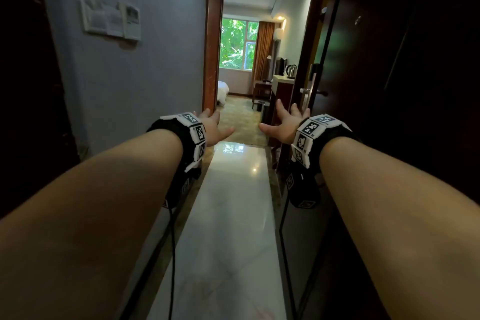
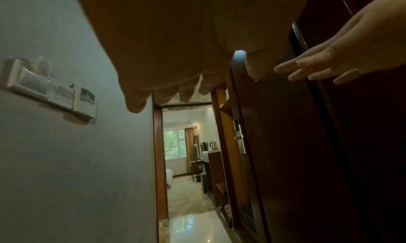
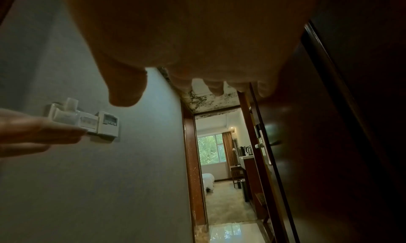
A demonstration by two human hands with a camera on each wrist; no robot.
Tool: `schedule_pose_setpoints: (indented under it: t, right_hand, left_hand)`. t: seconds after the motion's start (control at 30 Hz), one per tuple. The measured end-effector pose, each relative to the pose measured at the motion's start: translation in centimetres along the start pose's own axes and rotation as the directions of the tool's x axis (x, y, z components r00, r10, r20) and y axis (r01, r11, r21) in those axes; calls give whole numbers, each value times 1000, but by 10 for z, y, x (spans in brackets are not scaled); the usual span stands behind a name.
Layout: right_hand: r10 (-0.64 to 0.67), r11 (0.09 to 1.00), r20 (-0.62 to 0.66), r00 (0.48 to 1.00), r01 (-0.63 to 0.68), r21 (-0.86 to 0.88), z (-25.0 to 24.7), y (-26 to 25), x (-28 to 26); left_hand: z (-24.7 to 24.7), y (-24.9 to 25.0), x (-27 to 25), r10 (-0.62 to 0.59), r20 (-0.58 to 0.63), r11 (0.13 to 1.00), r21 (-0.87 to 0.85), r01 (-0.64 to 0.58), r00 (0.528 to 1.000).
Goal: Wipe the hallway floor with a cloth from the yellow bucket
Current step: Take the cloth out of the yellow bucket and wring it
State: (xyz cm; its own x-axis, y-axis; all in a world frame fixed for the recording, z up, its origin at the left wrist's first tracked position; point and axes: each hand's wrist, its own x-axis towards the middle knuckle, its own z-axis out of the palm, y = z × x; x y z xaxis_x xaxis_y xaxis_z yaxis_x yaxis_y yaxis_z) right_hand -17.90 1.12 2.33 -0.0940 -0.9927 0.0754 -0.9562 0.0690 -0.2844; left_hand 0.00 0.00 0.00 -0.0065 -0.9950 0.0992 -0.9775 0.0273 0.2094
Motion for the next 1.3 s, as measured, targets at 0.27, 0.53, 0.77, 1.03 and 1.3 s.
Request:
schedule_pose_setpoints:
  t: [0.27, 0.53, 0.77, 1.03, 1.3]
  right_hand:
    - [43, 999, 68, 997, -41, -37, 27, -24, -66]
    - [70, 997, 72, 995, -68, -31, 56, -57, -134]
    - [46, 997, 137, 990, -37, -71, 75, -72, -190]
    - [-24, 997, 196, 980, 38, -68, 79, -73, -258]
    - [-74, 993, 310, 948, 100, -67, 108, -79, -325]
  left_hand:
    - [5, -41, -55, 22, 66, 995, 100, -28, 998]
    - [12, -82, -111, 58, 125, 987, 143, -76, 990]
    - [13, -102, -188, -7, 140, 992, 126, -11, 990]
    - [23, -102, -263, -80, 181, 994, 92, 64, 980]
    - [47, -117, -338, -132, 254, 987, 122, 104, 958]
